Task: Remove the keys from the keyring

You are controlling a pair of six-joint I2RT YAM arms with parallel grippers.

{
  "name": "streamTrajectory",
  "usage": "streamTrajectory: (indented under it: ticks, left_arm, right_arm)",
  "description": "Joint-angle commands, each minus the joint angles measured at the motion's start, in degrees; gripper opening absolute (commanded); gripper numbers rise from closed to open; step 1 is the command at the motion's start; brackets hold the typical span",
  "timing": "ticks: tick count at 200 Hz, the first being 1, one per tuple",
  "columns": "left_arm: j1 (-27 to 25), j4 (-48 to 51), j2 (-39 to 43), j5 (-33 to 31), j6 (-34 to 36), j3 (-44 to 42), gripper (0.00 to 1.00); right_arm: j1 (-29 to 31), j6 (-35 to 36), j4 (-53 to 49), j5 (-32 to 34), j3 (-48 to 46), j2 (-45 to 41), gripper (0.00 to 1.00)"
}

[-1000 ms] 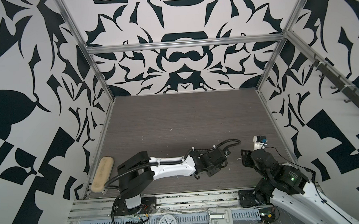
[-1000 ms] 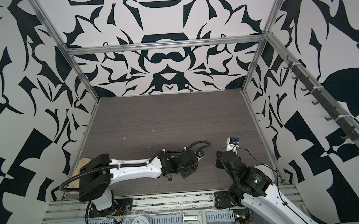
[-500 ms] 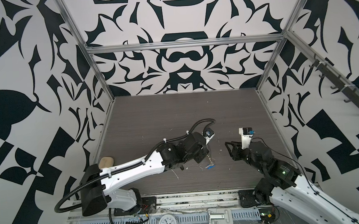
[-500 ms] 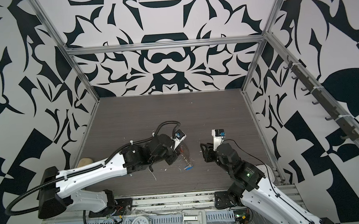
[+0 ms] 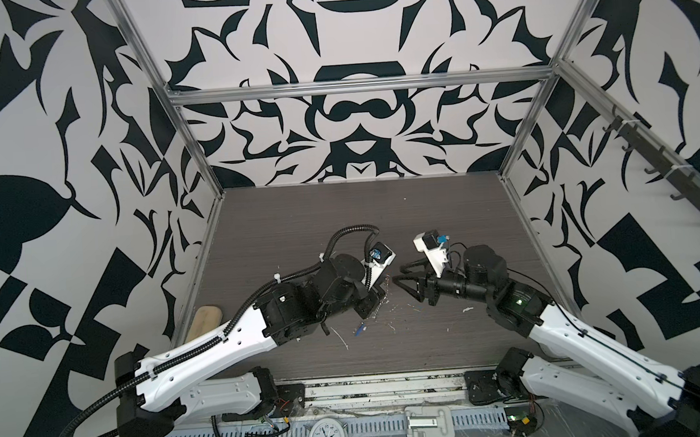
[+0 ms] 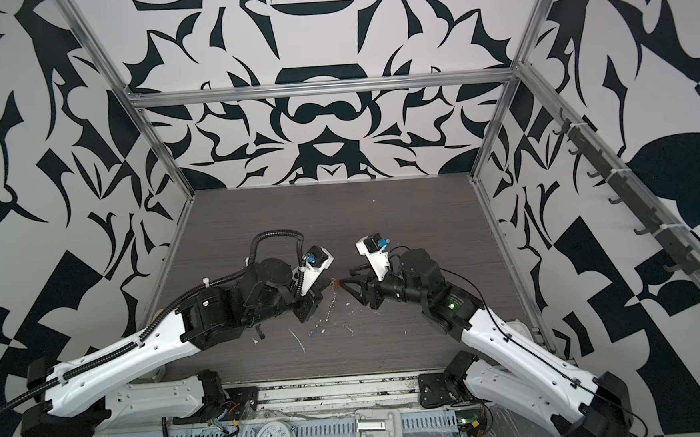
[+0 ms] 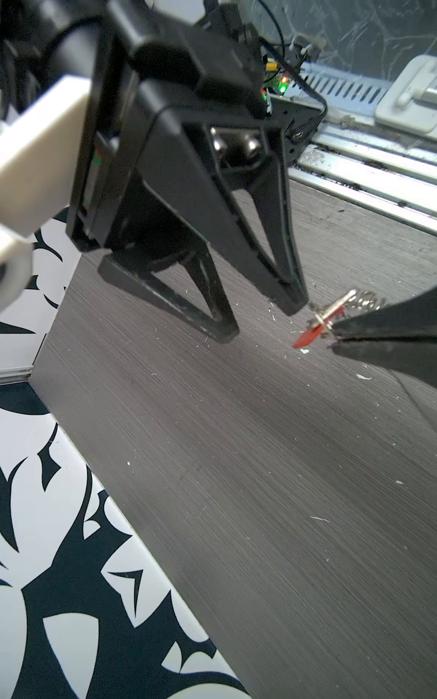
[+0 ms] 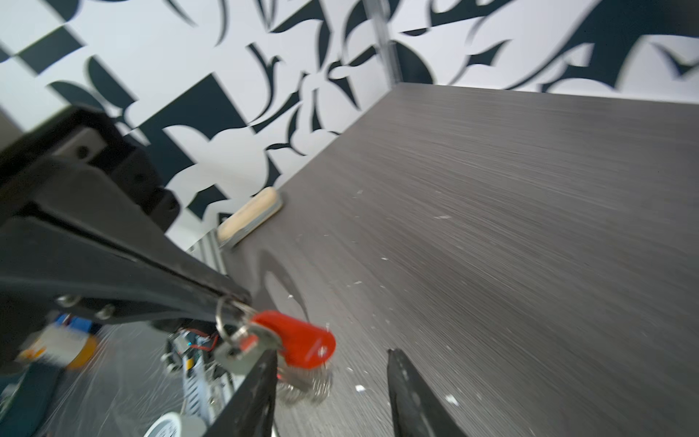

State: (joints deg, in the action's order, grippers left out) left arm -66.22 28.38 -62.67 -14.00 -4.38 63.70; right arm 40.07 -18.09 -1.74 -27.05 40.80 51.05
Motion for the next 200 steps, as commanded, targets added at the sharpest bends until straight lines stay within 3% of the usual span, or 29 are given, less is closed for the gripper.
streamTrajectory:
  ticks: [1, 32, 56, 90, 130, 200]
  left_arm:
    - [0.3, 1.2, 1.7, 1.4, 0.6, -1.1, 0.00]
    - [0.7, 1.5, 2.7, 1.3, 0.8, -1.7, 0.00]
    - [1.0, 1.5, 3.4, 1.6, 0.9, -2.0, 0.00]
    - [1.3, 1.6, 4.0, 1.0, 0.4, -2.0, 0.00]
    - [1.4, 2.2, 4.0, 0.9, -0.2, -1.2, 0.00]
    - [1.5, 2.8, 4.8, 0.9, -0.4, -0.8, 0.00]
  right_arm:
    - [-0.2, 1.9, 5.4, -9.6, 3.9, 3.1, 0.48]
    - [-0.2, 1.3, 7.3, -10.9, 4.7, 3.8, 0.48]
    - [-0.1, 1.4, 6.4, -12.3, 6.1, 4.4, 0.40]
    - [-0.1, 0.9, 6.4, -9.5, 6.0, 2.8, 0.40]
    - [1.7, 3.0, 1.4, -11.0, 9.5, 4.8, 0.38]
    - [6.8, 9.9, -6.6, -2.6, 13.5, 6.8, 0.34]
